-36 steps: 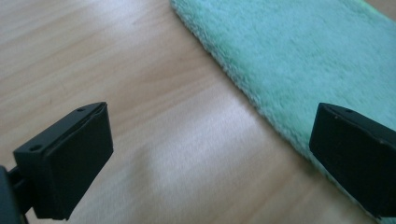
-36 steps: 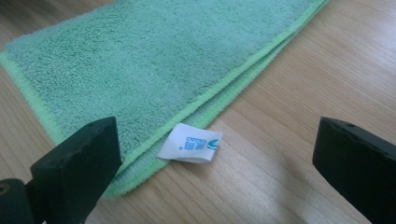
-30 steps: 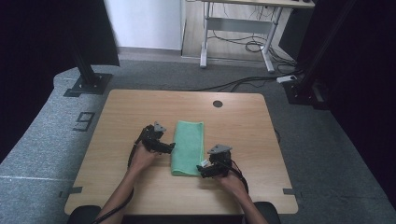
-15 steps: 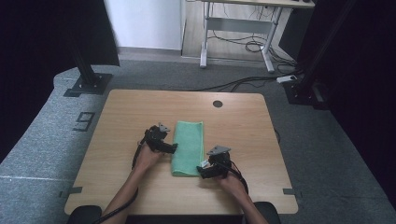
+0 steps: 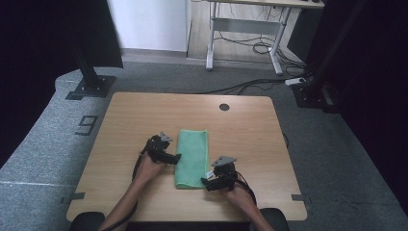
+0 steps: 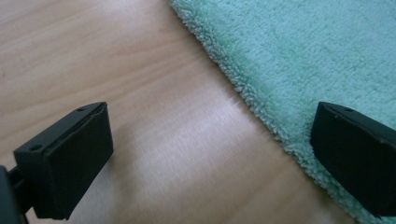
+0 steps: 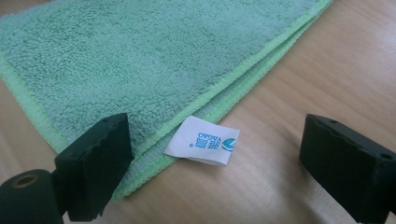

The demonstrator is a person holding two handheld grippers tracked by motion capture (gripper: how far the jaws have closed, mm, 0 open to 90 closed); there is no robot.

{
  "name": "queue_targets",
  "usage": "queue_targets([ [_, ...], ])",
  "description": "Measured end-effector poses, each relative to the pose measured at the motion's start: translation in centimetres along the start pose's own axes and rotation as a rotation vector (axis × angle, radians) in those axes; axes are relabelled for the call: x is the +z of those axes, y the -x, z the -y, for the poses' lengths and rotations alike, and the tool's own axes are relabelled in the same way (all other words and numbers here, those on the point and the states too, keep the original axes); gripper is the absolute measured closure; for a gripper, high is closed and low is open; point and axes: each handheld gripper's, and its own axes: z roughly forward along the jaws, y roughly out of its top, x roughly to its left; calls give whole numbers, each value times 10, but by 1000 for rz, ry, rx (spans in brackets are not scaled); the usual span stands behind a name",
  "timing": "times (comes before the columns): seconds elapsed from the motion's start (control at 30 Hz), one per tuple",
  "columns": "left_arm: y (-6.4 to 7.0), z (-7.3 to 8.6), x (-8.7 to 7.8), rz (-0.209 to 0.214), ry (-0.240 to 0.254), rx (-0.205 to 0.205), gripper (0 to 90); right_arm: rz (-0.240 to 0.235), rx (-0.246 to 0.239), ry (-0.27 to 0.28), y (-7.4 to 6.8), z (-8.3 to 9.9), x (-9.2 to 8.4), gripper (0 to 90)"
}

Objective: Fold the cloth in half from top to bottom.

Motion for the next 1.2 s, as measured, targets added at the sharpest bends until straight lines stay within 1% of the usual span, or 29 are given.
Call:
queue_targets([
  [0.07, 3, 6, -5, 12, 0, 4, 0, -7, -4, -9, -7, 3, -4, 99],
  [0.13, 5, 9, -8, 14, 0, 8, 0, -7, -10, -9, -8, 4, -5, 101],
  [0.17, 6, 13, -11, 19, 0, 11, 0, -14, -14, -11, -13, 6, -7, 101],
  [0.23, 7, 14, -13, 19, -1, 13, 0, -15, -14, -11, -14, 7, -8, 101],
  [0.3, 9, 16, -17, 16, 3, 29, 0, -14, -15, -12, -16, 8, -9, 101],
  [0.33, 10, 17, -20, 23, 6, 34, 0, -12, -13, -12, -16, 7, -9, 101],
  [0.37, 10, 17, -20, 23, 6, 34, 0, -13, -11, -13, -16, 7, -9, 101],
  [0.43, 12, 21, -25, 46, 17, 19, 0, -15, -13, -13, -16, 7, -9, 100],
  [0.5, 13, 24, -26, 51, 18, 20, 0, -16, -14, -14, -16, 7, -9, 100],
  [0.57, 14, 26, -23, 48, 5, 22, 0, -17, -18, -14, -15, 7, -8, 100],
  [0.63, 14, 27, -22, 53, 7, 16, 0, -17, -18, -14, -15, 7, -8, 101],
  [0.67, 13, 29, -21, 59, 17, 9, 0, -22, -21, -14, -15, 7, -8, 109],
  [0.73, 13, 29, -21, 58, 17, 9, 0, -28, -25, -17, -15, 6, -8, 111],
  [0.87, 14, 29, -21, 53, 16, 6, 0, -43, -41, -35, -12, 3, -9, 116],
  [0.93, 14, 29, -21, 50, 16, 4, 0, -58, -64, -41, -10, 0, -10, 112],
  [0.97, 14, 29, -21, 50, 14, 4, 0, -52, -69, -37, -9, -1, -10, 112],
  [1.03, 14, 29, -21, 49, 14, 3, 0, -49, -66, -33, -6, -3, -10, 112],
  [1.07, 14, 29, -21, 46, 14, 0, 0, -52, -50, -23, 0, -8, -8, 112],
  [1.1, 14, 29, -21, 46, 14, 0, 0, -52, -50, -23, 0, -8, -8, 112],
  [1.13, 15, 29, -21, 45, 16, -2, 0, -51, -30, -11, 6, -12, -7, 112],
  [1.17, 15, 29, -21, 45, 14, -1, 0, -54, -23, -7, 10, -15, -6, 112],
  [1.2, 15, 29, -21, 45, 15, -2, 0, -54, -23, -7, 10, -15, -6, 112],
])
